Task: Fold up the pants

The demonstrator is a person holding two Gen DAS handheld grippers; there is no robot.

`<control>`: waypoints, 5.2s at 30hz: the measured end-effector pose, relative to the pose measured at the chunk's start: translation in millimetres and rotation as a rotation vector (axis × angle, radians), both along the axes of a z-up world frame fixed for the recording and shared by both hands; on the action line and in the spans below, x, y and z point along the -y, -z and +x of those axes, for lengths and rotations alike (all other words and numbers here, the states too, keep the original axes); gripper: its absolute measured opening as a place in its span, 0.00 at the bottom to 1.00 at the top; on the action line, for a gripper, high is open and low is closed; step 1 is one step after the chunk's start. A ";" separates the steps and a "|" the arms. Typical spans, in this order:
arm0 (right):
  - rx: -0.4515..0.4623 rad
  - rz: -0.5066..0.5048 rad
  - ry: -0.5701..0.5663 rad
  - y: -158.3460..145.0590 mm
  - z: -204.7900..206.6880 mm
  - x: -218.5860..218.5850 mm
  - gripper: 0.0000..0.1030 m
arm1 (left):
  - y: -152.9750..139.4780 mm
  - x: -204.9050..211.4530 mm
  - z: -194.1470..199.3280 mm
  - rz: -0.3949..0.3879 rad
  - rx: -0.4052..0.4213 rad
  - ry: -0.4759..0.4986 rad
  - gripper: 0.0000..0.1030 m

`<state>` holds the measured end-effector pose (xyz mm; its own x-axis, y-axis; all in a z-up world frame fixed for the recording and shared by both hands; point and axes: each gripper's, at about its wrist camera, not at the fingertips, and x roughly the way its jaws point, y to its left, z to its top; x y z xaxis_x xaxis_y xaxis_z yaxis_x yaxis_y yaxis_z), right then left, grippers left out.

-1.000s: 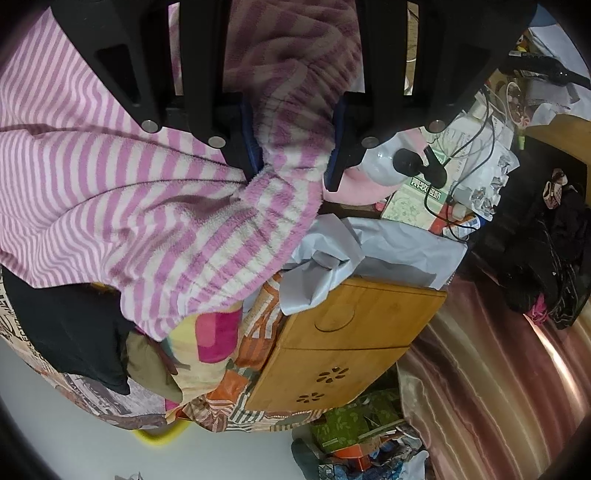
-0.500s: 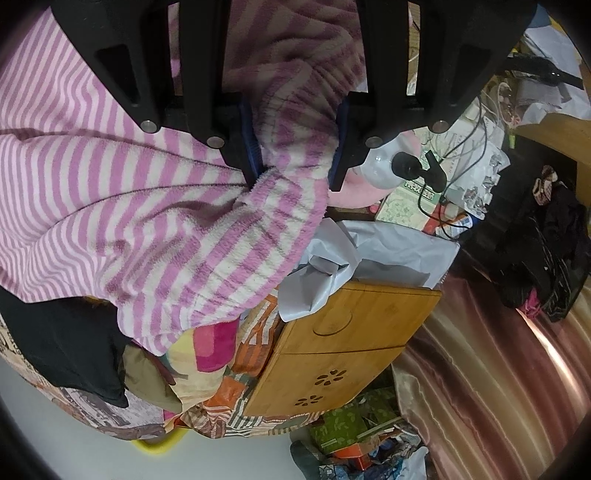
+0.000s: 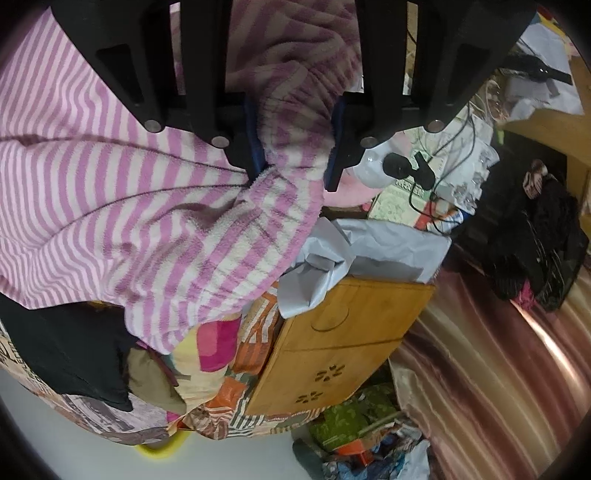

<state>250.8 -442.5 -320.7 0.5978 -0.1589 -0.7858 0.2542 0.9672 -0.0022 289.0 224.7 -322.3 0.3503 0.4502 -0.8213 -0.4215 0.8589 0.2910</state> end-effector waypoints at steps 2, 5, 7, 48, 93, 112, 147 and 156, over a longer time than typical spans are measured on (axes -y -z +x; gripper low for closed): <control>-0.003 -0.021 0.024 -1.3 2.5 4.8 0.09 | -1.5 0.2 0.8 0.003 -0.001 -0.013 0.30; -0.045 -0.022 0.053 6.9 10.4 11.7 0.09 | 3.2 -7.1 5.8 -0.026 -0.005 -0.054 0.30; -0.073 -0.024 0.048 14.0 14.6 10.7 0.09 | 10.9 -11.4 9.7 -0.039 -0.023 -0.064 0.30; -0.083 0.004 -0.116 7.2 189.9 -22.0 0.62 | 46.8 -28.2 156.2 -0.372 -0.133 0.108 0.59; 0.065 -0.106 0.035 -24.8 163.2 18.7 0.07 | 0.9 -48.0 181.2 -0.159 -0.014 0.044 0.08; 0.025 -0.054 0.020 -19.4 155.3 15.2 0.08 | 69.7 -73.0 196.7 -0.368 -0.130 0.029 0.57; 0.352 0.075 0.114 -145.4 20.6 24.4 0.07 | -129.5 -48.5 29.1 -0.170 0.297 0.154 0.20; 0.372 0.140 0.136 -144.6 -45.8 24.3 0.07 | -124.2 -62.6 -50.4 -0.214 0.320 0.169 0.20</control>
